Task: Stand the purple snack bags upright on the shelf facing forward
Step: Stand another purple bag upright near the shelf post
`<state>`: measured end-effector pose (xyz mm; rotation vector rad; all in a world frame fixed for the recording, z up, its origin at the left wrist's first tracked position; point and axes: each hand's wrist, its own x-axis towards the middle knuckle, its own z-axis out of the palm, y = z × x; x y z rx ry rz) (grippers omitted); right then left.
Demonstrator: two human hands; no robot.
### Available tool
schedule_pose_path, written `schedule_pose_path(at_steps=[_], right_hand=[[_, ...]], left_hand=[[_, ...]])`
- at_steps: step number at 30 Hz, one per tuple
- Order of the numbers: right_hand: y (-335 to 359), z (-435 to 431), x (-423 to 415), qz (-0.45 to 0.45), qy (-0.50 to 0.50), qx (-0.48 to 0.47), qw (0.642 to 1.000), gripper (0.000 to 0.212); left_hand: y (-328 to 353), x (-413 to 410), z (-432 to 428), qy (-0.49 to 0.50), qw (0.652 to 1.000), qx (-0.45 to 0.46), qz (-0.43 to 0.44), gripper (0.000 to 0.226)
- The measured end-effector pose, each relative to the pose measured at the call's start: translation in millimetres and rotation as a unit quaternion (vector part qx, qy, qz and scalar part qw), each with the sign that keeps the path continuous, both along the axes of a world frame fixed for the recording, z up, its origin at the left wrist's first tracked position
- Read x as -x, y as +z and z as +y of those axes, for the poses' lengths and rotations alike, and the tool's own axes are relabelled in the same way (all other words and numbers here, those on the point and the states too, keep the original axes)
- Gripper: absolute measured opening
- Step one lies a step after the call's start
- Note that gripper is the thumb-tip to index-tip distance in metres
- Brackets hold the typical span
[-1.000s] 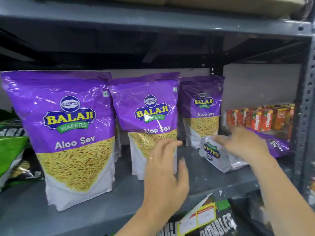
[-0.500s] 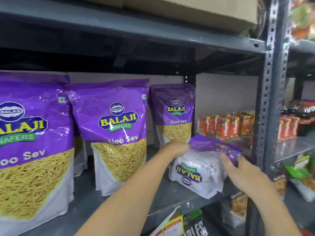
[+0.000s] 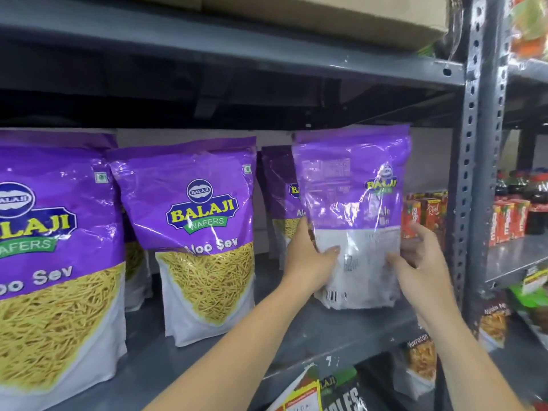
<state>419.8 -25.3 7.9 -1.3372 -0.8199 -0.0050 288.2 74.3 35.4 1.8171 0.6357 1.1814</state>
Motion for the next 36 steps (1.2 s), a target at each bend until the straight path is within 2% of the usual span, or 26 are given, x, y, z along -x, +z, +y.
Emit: schedule_pose_path(at_steps=[4,7,10,13,15,17,18,21,23,25,28,31,32,34,36], right_hand=[[-7.3,28.6,-19.4,0.124,0.047,-0.050,0.990,0.027],[2.5,41.1,-29.5,0.174,0.084,-0.045,0.980,0.027],[8.5,57.5,-44.4,0.171,0.142,-0.017,0.975,0.025],[11.5,72.2,-51.2,0.165,0.166,0.003,0.972,0.022],[7.7,79.1,-53.6,0.162,0.180,-0.005,0.970,0.023],[3.4,83.8,-54.8,0.150,0.203,0.000,0.968,0.025],[1.7,85.6,-55.9,0.150,0.224,0.007,0.963,0.029],[4.1,90.0,-59.1,0.220,0.292,0.018,0.930,0.066],[10.1,91.1,-57.1,0.256,0.330,0.033,0.908,0.085],[14.1,90.2,-53.6,0.263,0.348,0.033,0.899,0.091],[17.6,77.0,-42.7,0.257,0.329,0.010,0.909,0.084],[16.8,61.0,-29.7,0.264,0.220,-0.076,0.936,0.054],[16.9,56.4,-22.6,0.259,0.173,-0.108,0.944,0.047],[14.2,47.5,-4.6,0.185,0.095,-0.134,0.969,0.050],[5.2,42.2,10.7,0.095,0.047,-0.156,0.982,0.051]], left_hand=[[-4.4,6.0,7.4,0.022,1.000,0.000,-0.010,0.022],[-0.6,8.8,11.6,0.026,0.997,0.022,-0.065,0.023],[5.3,8.7,14.8,0.076,0.990,0.006,-0.115,0.021],[11.7,8.9,22.1,0.112,0.980,-0.019,-0.160,0.030],[10.4,11.6,27.3,0.143,0.975,-0.053,-0.163,0.032],[5.1,14.9,27.7,0.179,0.970,-0.078,-0.141,0.023],[1.2,15.6,24.7,0.199,0.968,-0.096,-0.121,0.019],[-11.2,10.3,2.1,0.253,0.944,-0.206,-0.059,0.055],[-16.9,3.9,-21.4,0.301,0.900,-0.314,0.006,0.057],[-24.3,-3.2,-35.4,0.311,0.880,-0.350,0.076,0.053],[-31.6,-7.9,-33.1,0.280,0.893,-0.324,0.134,0.050],[-28.3,-5.3,-26.4,0.197,0.934,-0.255,0.155,0.073],[-23.7,-4.4,-26.3,0.146,0.958,-0.199,0.144,0.081],[-12.5,-5.2,-30.9,0.054,0.992,-0.077,0.080,0.093],[-5.0,-10.9,-33.8,0.060,0.997,-0.037,0.028,0.100]])
